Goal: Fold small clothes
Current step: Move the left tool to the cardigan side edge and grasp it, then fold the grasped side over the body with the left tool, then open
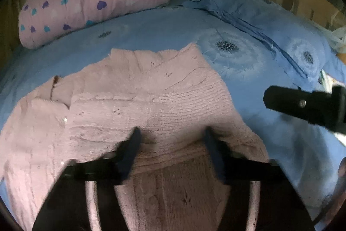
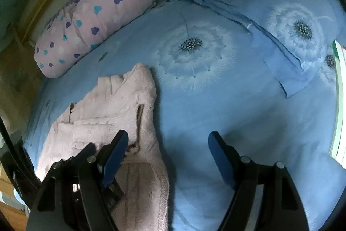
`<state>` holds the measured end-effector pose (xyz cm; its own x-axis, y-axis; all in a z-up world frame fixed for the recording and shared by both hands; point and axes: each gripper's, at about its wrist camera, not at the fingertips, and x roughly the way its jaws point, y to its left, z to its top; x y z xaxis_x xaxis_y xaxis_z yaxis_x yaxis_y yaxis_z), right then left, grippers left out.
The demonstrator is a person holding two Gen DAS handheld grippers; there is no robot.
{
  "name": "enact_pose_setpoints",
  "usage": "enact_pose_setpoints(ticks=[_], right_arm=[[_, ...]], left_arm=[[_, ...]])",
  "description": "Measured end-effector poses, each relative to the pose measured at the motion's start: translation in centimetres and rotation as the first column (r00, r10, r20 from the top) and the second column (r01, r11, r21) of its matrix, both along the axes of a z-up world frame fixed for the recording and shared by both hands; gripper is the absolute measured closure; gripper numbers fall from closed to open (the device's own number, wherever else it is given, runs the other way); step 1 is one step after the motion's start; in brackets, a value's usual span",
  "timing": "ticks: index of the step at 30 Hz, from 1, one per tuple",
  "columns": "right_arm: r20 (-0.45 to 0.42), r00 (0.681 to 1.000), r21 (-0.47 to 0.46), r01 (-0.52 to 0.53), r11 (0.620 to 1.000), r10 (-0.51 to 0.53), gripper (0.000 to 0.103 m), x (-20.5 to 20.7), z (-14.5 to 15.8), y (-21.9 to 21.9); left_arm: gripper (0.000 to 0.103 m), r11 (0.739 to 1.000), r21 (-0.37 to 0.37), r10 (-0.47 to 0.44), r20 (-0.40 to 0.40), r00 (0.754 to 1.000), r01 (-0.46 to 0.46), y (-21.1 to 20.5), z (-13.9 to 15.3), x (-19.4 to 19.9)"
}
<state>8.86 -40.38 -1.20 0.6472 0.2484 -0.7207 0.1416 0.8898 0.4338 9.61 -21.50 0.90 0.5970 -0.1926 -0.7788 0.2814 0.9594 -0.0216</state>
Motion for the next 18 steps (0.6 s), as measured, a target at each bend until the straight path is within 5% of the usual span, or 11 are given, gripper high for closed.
enact_pose_setpoints(ticks=[1,4,18], right_arm=[[0.003,1.000,-0.009,0.001,1.000,-0.001,0.023,0.0,0.0,0.1],[0.013,1.000,-0.011,-0.003,1.000,0.003,0.023,-0.1,0.2,0.1],[0.018,1.000,0.010,-0.007,1.000,0.006,0.023,-0.2,0.2,0.3]], left_arm=[[0.087,0.999,-0.033,-0.004,-0.022,1.000,0.003,0.3,-0.1,0.2],[0.101,0.996,-0.088,0.014,-0.042,0.999,-0.018,1.1,-0.2,0.5],[0.101,0.995,-0.088,0.049,-0.073,0.996,-0.055,1.3,-0.5,2.9]])
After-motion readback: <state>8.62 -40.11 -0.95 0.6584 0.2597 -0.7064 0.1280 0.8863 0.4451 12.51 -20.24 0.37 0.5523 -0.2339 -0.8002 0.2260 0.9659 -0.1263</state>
